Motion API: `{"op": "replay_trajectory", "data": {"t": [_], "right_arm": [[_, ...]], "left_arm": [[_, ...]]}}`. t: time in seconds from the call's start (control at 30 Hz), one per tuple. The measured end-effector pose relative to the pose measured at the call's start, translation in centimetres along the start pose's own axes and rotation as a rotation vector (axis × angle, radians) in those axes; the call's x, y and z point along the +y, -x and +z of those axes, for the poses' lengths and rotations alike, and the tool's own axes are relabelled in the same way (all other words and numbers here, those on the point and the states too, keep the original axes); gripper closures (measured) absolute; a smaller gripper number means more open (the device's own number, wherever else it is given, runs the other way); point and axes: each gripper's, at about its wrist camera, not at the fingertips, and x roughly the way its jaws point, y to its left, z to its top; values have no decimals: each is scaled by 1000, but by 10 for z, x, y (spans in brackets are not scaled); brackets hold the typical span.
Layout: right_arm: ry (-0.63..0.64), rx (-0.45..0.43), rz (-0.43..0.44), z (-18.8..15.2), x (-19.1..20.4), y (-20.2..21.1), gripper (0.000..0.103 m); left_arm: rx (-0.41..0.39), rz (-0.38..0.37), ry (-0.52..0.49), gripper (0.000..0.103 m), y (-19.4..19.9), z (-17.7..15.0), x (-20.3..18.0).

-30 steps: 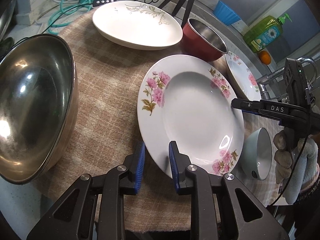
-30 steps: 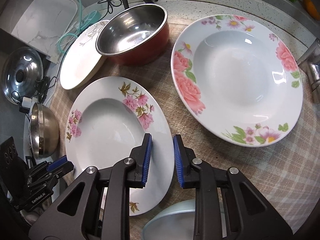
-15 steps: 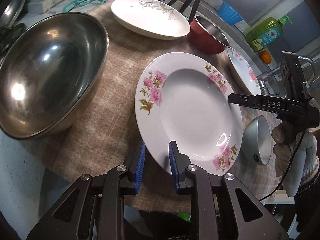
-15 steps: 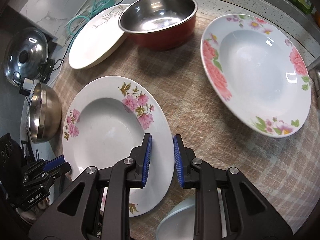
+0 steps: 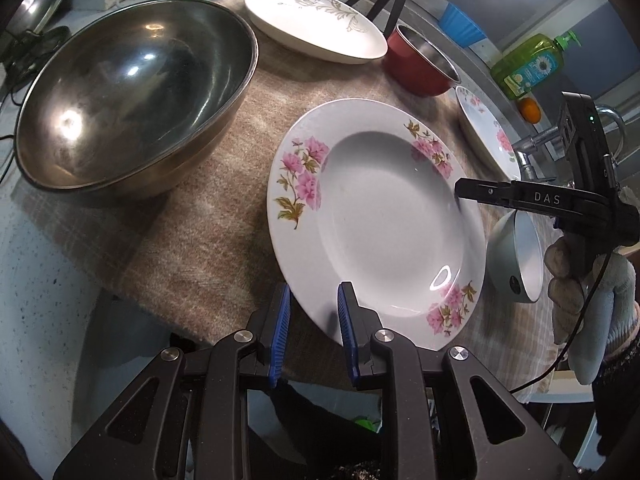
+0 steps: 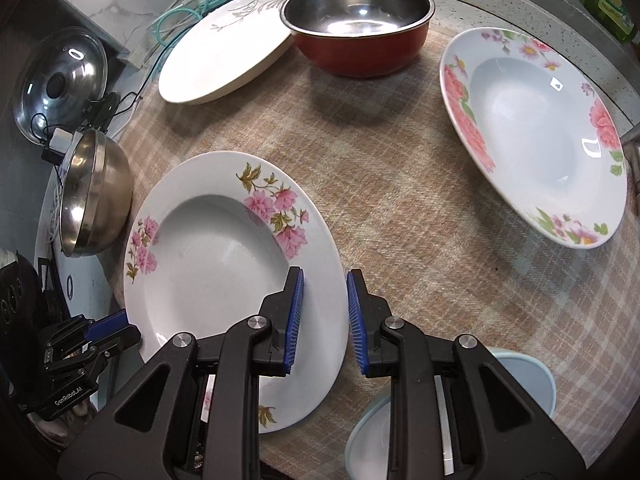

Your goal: Organize plates and bowls

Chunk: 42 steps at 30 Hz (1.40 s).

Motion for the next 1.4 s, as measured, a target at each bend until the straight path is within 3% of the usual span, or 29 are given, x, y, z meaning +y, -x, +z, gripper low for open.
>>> {"op": "replay_trajectory", "data": {"t": [1.0, 1.07, 1.17, 1.4], "right_arm": [[33, -16, -50, -13, 16, 4, 79], [31, -27, -47, -13, 16, 8, 74], [18, -63, -43, -12, 14, 17, 53], [-16, -134, -10, -14, 7, 44, 52]], "left_arm": [[25, 11, -39, 82, -3, -7, 1], [22, 21, -45, 79, -1, -7, 1], [13, 29, -47, 79, 4, -7, 1], [-14, 44, -77, 79, 21, -6, -1]]}}
